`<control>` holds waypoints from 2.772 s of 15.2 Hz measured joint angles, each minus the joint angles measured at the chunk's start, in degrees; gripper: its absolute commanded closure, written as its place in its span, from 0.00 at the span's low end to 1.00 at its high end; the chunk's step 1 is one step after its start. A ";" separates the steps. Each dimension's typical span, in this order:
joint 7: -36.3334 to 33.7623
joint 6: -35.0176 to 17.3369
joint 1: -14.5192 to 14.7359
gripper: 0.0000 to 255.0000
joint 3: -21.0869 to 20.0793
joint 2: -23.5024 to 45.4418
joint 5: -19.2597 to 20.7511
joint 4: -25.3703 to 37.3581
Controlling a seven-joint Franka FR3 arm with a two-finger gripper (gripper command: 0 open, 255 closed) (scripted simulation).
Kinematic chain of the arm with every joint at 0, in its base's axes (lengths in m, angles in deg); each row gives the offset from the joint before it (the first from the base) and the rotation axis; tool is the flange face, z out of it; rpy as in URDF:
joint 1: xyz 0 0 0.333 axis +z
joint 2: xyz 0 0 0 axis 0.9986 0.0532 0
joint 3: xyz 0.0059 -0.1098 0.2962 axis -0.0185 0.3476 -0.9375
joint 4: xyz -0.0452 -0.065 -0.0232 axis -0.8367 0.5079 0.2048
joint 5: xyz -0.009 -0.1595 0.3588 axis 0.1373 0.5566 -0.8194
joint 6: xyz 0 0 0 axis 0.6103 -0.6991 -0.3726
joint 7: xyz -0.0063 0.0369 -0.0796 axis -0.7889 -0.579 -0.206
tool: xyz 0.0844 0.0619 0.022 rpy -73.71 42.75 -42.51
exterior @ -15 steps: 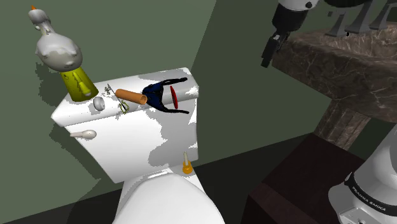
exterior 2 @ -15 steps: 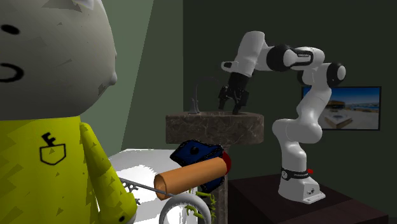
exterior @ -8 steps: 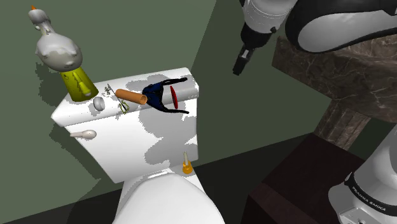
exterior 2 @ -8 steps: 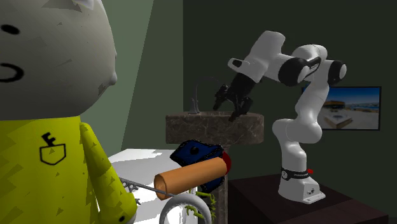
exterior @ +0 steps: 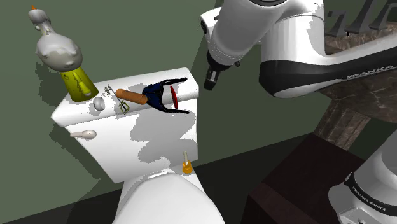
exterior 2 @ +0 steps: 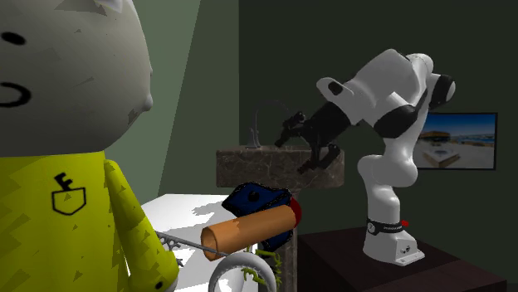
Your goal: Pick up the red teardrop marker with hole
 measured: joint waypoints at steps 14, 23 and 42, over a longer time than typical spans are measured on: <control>-32.16 7.46 -41.35 0.00 -54.97 18.84 46.78 10.79; -35.01 2.94 -49.81 1.00 -62.18 13.37 45.30 10.34; -26.32 7.42 -27.51 1.00 -40.60 18.08 42.93 12.76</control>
